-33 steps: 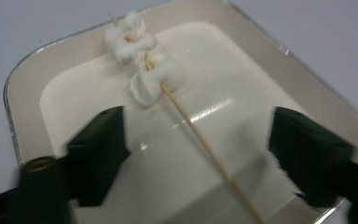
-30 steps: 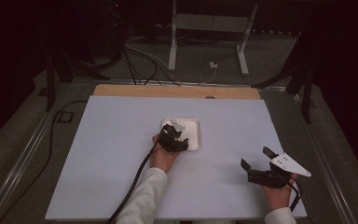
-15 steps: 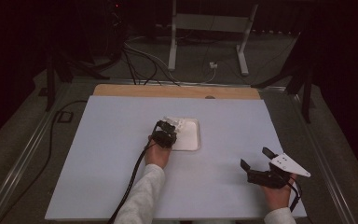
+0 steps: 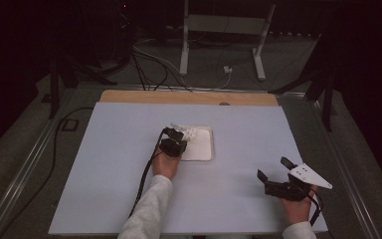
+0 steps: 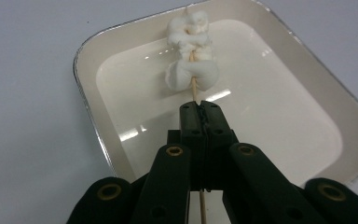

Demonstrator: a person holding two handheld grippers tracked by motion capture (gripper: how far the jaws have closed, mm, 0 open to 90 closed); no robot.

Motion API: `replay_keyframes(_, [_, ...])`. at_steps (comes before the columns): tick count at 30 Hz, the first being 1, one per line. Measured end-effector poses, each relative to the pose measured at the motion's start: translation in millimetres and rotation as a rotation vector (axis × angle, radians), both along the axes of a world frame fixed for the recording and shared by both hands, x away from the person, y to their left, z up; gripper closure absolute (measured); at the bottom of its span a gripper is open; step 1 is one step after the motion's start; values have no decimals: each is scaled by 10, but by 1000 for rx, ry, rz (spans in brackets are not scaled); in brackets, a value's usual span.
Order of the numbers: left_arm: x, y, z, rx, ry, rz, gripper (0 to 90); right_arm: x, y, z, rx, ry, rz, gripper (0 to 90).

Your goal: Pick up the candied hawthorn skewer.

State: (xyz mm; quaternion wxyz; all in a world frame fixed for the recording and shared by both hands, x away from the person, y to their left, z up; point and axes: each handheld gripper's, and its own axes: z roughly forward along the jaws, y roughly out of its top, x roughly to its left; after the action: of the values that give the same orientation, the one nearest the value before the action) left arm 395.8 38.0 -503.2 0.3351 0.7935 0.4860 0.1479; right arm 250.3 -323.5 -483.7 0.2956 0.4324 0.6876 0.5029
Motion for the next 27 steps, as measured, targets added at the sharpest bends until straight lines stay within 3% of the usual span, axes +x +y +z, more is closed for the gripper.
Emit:
replay_keyframes(8, [-119,124,38,-31,33,-29,900,3,2,-5,-4,1,0,5])
replay_keyframes(13, [-174,158,-1,-1,67,-44,900,3,11,-7,-5,2,3,5])
replay_keyframes(17, [-194,164,1,11,69,-57,898,4,15,-9,-6,3,2,5])
replay_keyframes(18, [-198,155,-9,25,90,-66,896,4,15,-9,-5,4,2,5])
replay_keyframes(23, [-204,164,6,40,105,-69,900,3,10,-9,-6,4,1,5])
replay_keyframes(27, [-227,174,21,45,95,-80,900,1,5,-6,-5,1,0,5])
